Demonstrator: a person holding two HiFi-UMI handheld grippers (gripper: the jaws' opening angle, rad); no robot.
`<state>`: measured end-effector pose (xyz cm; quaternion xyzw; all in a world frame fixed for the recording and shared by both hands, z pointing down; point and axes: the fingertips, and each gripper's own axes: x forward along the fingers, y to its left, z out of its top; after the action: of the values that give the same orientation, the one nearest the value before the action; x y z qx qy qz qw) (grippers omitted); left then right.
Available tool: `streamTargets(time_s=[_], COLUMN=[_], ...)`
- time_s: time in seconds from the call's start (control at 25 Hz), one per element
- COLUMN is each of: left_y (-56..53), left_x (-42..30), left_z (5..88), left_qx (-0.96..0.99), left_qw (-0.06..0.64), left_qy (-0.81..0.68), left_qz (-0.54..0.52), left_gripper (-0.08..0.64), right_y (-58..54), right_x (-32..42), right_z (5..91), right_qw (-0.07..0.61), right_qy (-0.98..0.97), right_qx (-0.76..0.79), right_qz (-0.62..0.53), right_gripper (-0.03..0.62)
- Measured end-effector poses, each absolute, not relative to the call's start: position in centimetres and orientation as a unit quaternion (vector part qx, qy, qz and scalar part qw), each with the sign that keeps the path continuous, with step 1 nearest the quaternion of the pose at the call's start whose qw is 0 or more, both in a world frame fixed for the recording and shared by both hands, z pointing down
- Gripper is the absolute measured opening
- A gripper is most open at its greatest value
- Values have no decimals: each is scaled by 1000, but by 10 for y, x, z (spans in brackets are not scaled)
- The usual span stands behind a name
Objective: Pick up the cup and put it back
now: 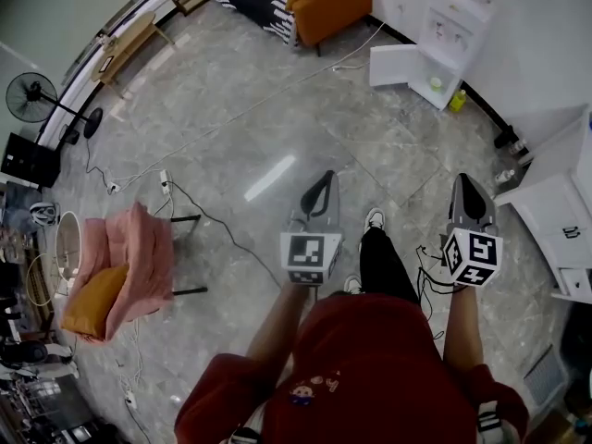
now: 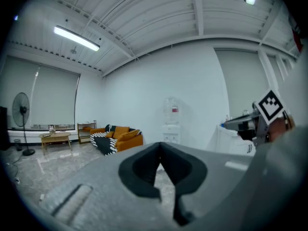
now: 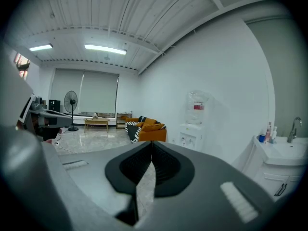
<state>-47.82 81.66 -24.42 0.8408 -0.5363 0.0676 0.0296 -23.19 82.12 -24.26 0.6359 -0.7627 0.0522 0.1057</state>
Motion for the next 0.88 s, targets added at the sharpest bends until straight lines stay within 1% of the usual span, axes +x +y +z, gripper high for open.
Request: streamTargets(time_s=[0.36,0.88], left_y=[709,496], left_x=[-483,-420], left_z=[-231,-232], left_qx=[829,846], left_qw=[44,53], left_qy=[-551,-525], left_qz=[86,76], left_gripper=[0,0], right_y=[706,512], right_x=[-227,-174], right_z=[-234,-208], right_qw=[107,128], right_qy=[-765,-746], right_qx=[632,647], right_qz=[61,99], right_gripper=[2,3])
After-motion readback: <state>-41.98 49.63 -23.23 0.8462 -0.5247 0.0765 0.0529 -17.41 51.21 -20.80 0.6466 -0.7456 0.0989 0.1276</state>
